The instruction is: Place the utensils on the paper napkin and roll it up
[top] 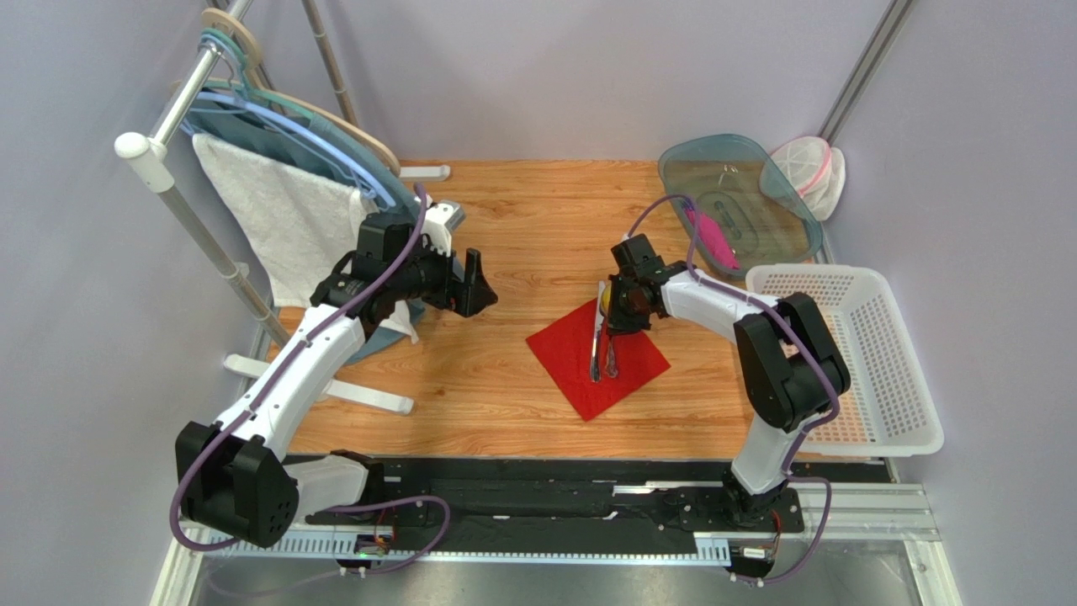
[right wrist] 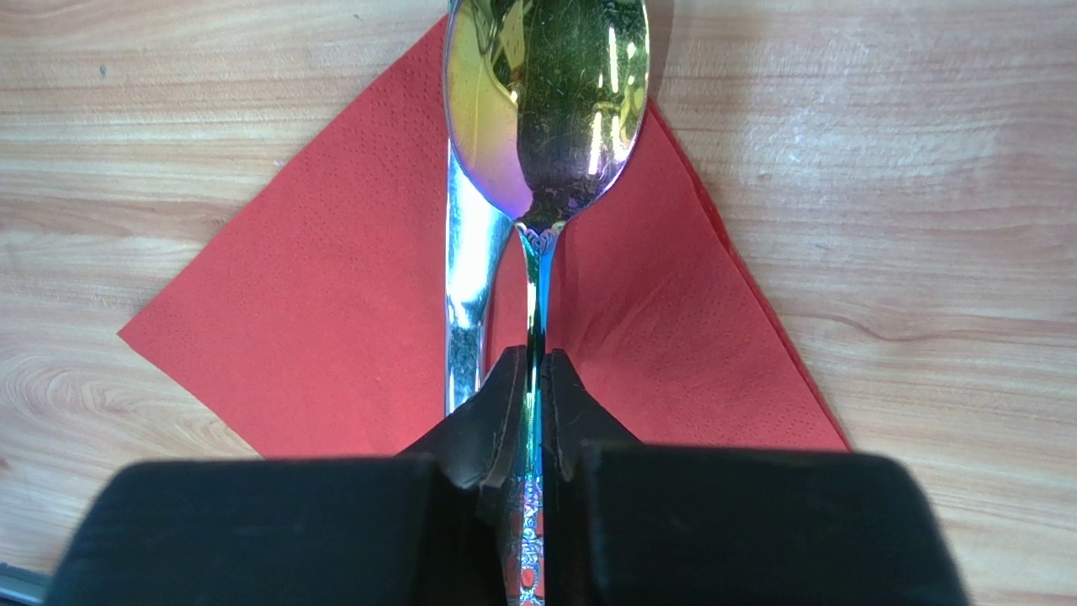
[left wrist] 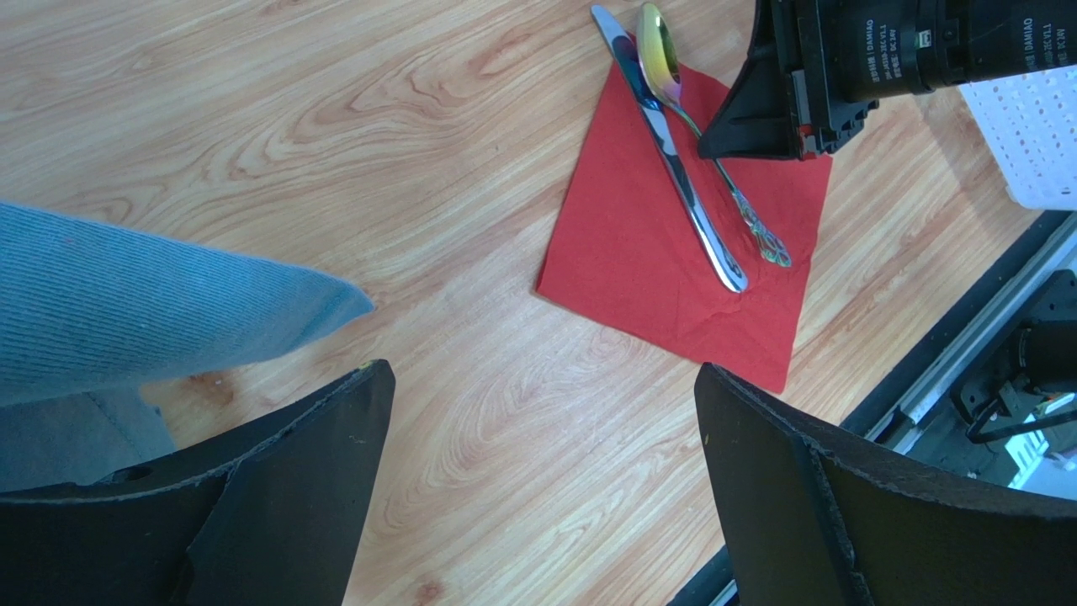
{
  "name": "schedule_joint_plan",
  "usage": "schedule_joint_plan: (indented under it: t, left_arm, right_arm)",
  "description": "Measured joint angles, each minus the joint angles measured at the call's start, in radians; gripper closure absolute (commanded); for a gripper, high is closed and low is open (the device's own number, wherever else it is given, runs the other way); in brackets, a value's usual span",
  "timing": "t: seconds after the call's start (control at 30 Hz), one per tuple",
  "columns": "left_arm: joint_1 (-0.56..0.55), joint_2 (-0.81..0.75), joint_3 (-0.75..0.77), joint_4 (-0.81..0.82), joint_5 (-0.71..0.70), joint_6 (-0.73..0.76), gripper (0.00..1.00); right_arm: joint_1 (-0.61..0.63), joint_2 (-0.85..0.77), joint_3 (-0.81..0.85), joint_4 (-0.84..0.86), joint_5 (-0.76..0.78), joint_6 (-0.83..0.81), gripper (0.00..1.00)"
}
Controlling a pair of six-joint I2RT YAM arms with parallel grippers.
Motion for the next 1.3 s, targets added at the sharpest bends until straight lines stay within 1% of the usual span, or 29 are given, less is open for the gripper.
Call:
schedule_joint_plan:
  t: [0.17, 0.5, 0.67, 0.73, 0.83, 0.87, 0.9, 1.0, 1.1, 1.13, 1.2, 1.27, 1.3]
  left_arm:
    - [0.0, 0.007, 0.0, 0.003, 0.0, 0.0, 0.02]
    - [0.0, 0.008, -0.008, 0.008, 0.0, 0.0, 0.02]
    - [0.0, 0.008, -0.008, 0.008, 0.0, 0.0, 0.02]
    - [0.0, 0.008, -0.008, 0.008, 0.004, 0.0, 0.01]
    - [0.0, 0.008, -0.008, 0.008, 0.025, 0.007, 0.01]
    - [0.0, 0.007, -0.009, 0.008, 0.034, 0.012, 0.01]
    - [0.0, 0.006, -0.009, 0.008, 0.048, 0.021, 0.01]
    - [-0.005, -0.013, -0.016, 0.002, 0.086, 0.082, 0.01]
    - [-0.031, -0.063, -0.042, -0.007, 0.105, 0.177, 0.01]
    - [-0.054, -0.091, -0.058, -0.013, 0.107, 0.225, 0.02]
    - [-0.11, -0.136, -0.088, -0.018, 0.11, 0.294, 0.06]
    - [-0.192, -0.182, -0.125, -0.021, 0.112, 0.389, 0.1]
    - [-0.217, -0.189, -0.134, -0.023, 0.113, 0.415, 0.11]
  right_arm:
    - [0.005, 0.003, 0.003, 0.0, 0.001, 0.011, 0.92]
    - [0.016, 0.015, 0.005, 0.0, 0.001, 0.023, 0.82]
    - [0.016, 0.016, 0.012, -0.009, 0.001, 0.024, 0.8]
    - [0.016, 0.016, 0.016, -0.014, 0.001, 0.023, 0.78]
    - [0.016, 0.016, 0.025, -0.024, -0.001, 0.022, 0.7]
    - [0.016, 0.016, 0.03, -0.032, -0.003, 0.018, 0.69]
    - [0.016, 0.016, 0.035, -0.041, -0.008, 0.013, 0.64]
    - [0.016, 0.006, 0.049, -0.066, -0.023, -0.009, 0.62]
    - [0.015, -0.034, 0.061, -0.107, -0.045, -0.049, 0.61]
    - [0.011, -0.06, 0.061, -0.121, -0.058, -0.068, 0.61]
    - [0.003, -0.106, 0.063, -0.145, -0.082, -0.099, 0.62]
    - [-0.014, -0.154, 0.065, -0.173, -0.121, -0.142, 0.61]
    - [-0.027, -0.175, 0.066, -0.182, -0.142, -0.163, 0.56]
